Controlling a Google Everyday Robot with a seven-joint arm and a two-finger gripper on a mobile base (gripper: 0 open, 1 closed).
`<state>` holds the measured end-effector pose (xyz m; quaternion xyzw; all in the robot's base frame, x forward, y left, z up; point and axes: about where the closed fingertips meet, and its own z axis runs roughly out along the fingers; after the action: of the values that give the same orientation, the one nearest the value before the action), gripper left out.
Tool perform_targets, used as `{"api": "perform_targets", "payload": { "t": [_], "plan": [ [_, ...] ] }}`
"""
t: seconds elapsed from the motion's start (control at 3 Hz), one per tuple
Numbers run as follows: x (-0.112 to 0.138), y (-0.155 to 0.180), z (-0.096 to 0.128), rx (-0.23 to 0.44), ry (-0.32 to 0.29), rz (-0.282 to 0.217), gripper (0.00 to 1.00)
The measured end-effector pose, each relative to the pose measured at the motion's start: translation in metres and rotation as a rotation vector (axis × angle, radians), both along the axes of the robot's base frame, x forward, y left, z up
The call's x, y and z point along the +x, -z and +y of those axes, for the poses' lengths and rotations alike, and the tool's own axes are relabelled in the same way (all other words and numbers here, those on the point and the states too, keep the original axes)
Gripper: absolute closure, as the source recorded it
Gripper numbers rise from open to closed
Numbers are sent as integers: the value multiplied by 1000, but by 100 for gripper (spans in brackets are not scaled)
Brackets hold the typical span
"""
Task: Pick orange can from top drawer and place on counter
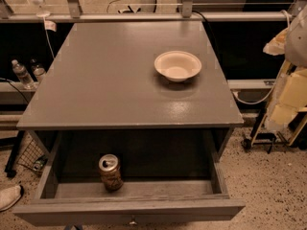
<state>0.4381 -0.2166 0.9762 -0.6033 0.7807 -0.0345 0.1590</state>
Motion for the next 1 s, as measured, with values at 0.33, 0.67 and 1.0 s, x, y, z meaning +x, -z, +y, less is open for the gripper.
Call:
{"api": "perform_targets", "payload": {
  "t": [0.33,0.67,1.0],
  "plan": [
    [-1,4,3,16,-3,-6,0],
    [-4,18,11,63,-13,-4,0],
    [-4,48,29,144,-60,21,0]
  ]
}}
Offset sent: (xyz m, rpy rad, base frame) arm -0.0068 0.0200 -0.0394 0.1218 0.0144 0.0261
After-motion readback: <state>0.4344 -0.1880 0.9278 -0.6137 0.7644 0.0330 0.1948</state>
